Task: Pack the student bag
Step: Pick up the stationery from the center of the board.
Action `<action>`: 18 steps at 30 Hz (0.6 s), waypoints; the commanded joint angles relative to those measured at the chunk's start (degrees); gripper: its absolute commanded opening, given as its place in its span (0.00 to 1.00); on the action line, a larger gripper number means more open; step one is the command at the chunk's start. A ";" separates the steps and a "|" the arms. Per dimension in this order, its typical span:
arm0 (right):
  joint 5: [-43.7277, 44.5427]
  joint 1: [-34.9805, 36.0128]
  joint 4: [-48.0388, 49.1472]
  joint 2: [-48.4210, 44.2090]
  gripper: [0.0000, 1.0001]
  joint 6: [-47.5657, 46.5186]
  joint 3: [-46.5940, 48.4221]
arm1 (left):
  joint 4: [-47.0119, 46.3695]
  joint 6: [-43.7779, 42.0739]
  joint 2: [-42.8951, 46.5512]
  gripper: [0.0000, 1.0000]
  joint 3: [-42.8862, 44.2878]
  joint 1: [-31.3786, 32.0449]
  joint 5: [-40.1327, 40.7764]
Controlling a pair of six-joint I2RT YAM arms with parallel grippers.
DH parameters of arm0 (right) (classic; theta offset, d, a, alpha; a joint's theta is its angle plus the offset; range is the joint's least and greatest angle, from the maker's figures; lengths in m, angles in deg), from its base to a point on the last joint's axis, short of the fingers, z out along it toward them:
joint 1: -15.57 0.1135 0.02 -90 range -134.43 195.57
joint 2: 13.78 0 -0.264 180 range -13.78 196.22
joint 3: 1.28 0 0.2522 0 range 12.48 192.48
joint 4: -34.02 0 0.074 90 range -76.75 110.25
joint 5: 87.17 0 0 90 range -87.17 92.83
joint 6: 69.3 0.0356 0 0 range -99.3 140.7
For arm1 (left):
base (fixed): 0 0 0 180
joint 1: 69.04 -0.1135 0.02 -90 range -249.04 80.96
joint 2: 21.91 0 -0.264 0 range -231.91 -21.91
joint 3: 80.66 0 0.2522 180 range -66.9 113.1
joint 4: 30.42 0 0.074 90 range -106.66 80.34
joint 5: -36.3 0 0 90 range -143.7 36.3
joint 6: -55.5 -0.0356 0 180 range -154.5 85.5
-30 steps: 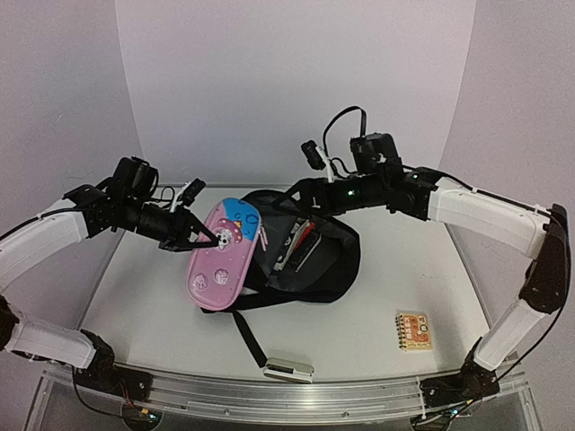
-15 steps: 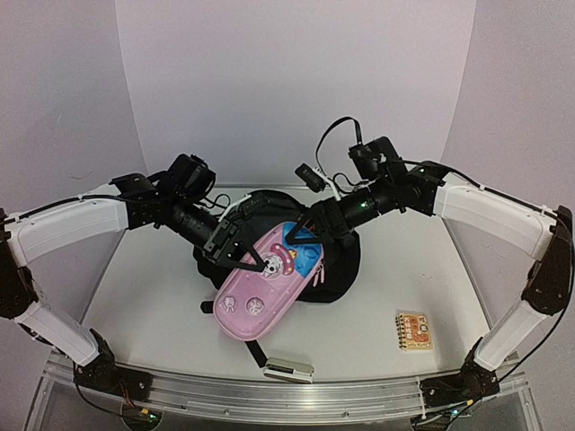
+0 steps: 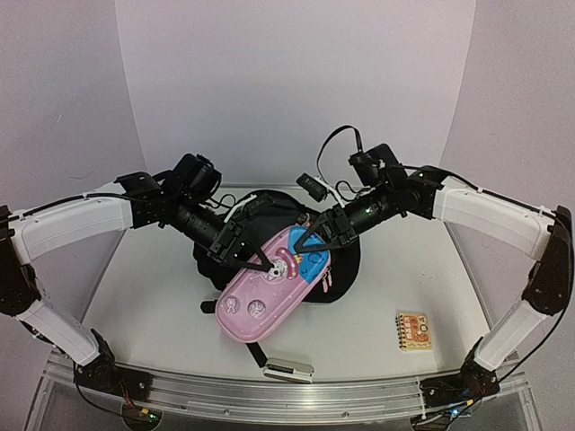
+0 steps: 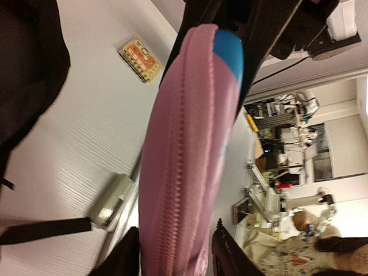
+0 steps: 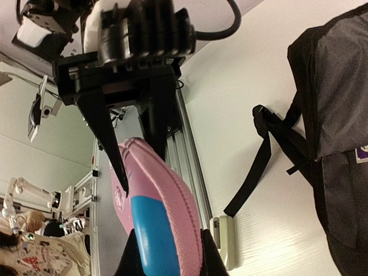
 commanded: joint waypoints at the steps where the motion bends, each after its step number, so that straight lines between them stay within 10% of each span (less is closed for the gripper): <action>1: 15.34 -0.45 1.86 -4.48 0.00 5.97 0.69 | -4.85 2.79 1.99 0.66 2.64 -2.12 19.12; 10: 39.96 -10.08 5.19 -14.44 0.00 18.21 -3.31 | -11.03 18.38 5.67 0.90 -4.68 -14.66 38.35; 18: 51.12 -10.54 9.91 -21.17 0.00 26.24 -11.50 | -16.46 25.82 -1.36 0.93 -8.33 -18.10 35.93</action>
